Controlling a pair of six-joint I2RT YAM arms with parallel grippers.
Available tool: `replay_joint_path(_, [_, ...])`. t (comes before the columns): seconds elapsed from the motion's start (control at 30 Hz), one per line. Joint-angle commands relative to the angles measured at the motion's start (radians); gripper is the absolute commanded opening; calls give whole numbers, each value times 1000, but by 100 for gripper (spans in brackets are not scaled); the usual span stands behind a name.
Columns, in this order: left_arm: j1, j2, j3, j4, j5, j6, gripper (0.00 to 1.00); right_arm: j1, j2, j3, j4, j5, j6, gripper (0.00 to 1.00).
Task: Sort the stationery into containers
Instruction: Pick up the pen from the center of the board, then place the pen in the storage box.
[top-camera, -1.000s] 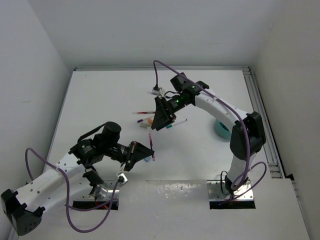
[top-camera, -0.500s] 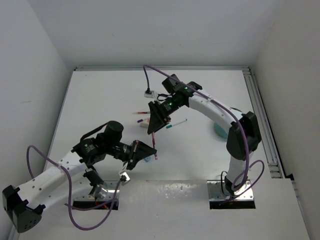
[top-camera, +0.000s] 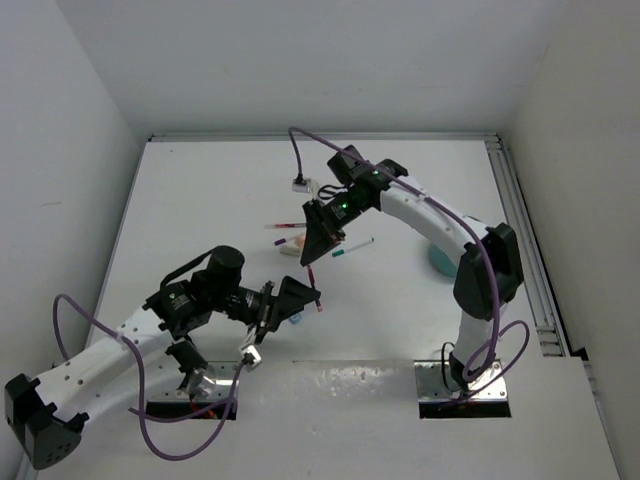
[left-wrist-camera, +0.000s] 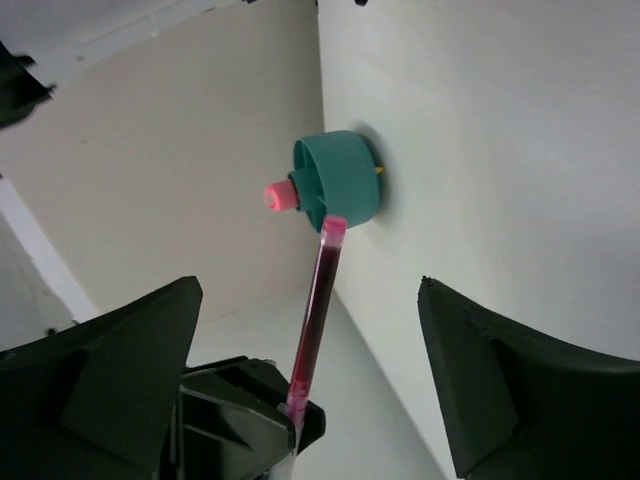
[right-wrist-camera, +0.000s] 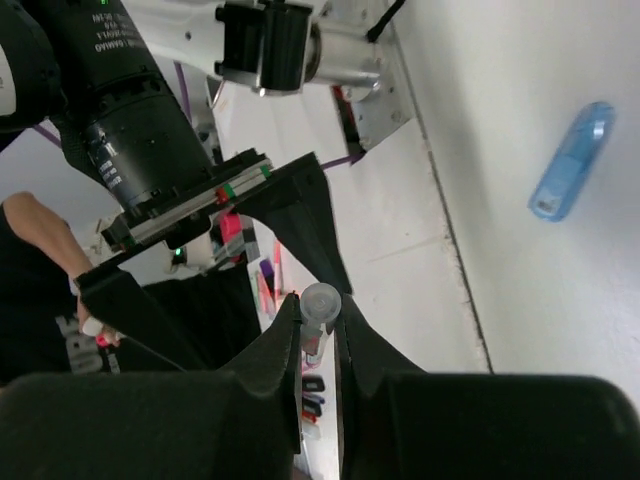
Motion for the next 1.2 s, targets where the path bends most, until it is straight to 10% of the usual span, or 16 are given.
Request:
replay_joint_path(0.0, [-7,-64,-40,111,9,467,100,-99,-61,73,-11,24,-48,0])
replay_joint_path(0.3, [-11,-33,129,393,-398,-662,100,-496,-367,-128,203,255,-149,0])
replay_joint_path(0.5, [-2,306,580,90,-706,-1293,100,-705,-641,-483,492,409,-290,0])
replay_joint_path(1.17, [42,346,420,219,-908,-1553,100,-806,-636,-711,824,701,-384,0])
